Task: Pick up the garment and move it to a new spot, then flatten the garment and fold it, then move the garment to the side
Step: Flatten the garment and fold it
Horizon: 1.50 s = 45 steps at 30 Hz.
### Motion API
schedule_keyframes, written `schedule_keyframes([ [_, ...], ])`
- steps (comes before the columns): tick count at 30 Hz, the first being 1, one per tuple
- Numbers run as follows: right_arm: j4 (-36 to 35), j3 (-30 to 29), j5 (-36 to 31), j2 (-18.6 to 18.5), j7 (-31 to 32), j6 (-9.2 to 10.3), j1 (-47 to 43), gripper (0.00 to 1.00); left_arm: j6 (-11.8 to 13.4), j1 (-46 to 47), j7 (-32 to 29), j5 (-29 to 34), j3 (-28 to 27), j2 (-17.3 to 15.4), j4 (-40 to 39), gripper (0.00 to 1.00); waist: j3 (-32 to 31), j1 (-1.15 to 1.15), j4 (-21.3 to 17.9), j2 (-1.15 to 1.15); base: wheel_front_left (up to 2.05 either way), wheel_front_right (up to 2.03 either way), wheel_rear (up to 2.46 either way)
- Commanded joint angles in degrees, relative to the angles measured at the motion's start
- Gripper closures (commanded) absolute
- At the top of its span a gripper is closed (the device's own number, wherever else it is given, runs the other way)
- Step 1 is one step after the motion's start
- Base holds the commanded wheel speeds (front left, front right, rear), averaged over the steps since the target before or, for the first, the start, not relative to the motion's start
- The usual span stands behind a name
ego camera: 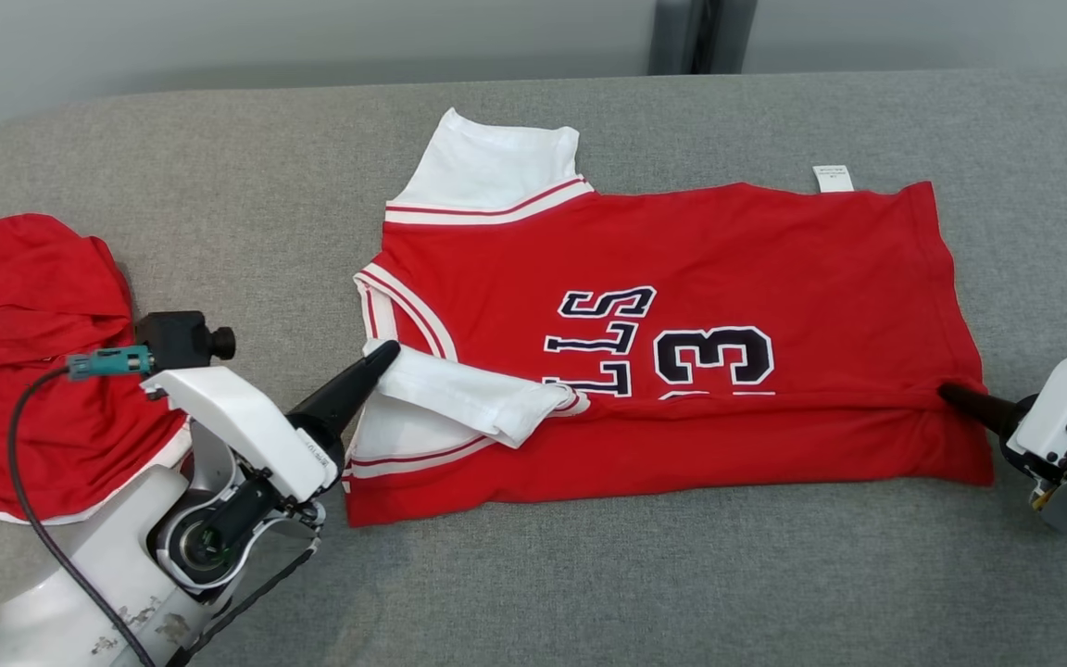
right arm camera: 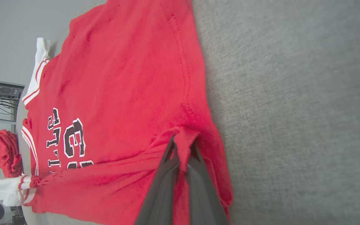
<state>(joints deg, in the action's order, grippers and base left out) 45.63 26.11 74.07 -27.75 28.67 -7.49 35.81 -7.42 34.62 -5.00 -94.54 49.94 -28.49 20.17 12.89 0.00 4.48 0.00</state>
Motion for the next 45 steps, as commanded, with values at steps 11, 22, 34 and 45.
schedule_keyframes([
  [11,-0.35,-2.46,-1.86,0.82,-7.13,0.00,1.00,0.00,-0.11,1.44,4.40,1.12,-2.30,3.81,5.74,0.00,0.49,0.00,0.25,0.00,0.00,0.00,0.00],
  [22,-5.81,-5.20,-2.26,0.30,-18.68,0.00,-3.63,0.00,-0.11,-0.41,17.86,6.69,-5.83,5.74,10.30,0.00,-2.35,0.00,-0.40,0.00,0.00,0.00,0.00],
  [34,-17.28,-2.95,-11.32,0.29,-38.79,0.00,-16.89,0.00,-0.11,-15.18,20.12,25.90,-27.64,11.76,5.29,0.00,-6.50,0.00,-1.86,0.00,0.00,0.00,0.00],
  [45,-19.45,-7.77,-23.43,5.10,-43.98,0.00,-23.61,0.00,-0.01,-28.38,20.14,47.47,-37.89,20.43,1.65,0.00,-8.08,0.00,-2.15,0.00,0.00,0.00,0.00],
])
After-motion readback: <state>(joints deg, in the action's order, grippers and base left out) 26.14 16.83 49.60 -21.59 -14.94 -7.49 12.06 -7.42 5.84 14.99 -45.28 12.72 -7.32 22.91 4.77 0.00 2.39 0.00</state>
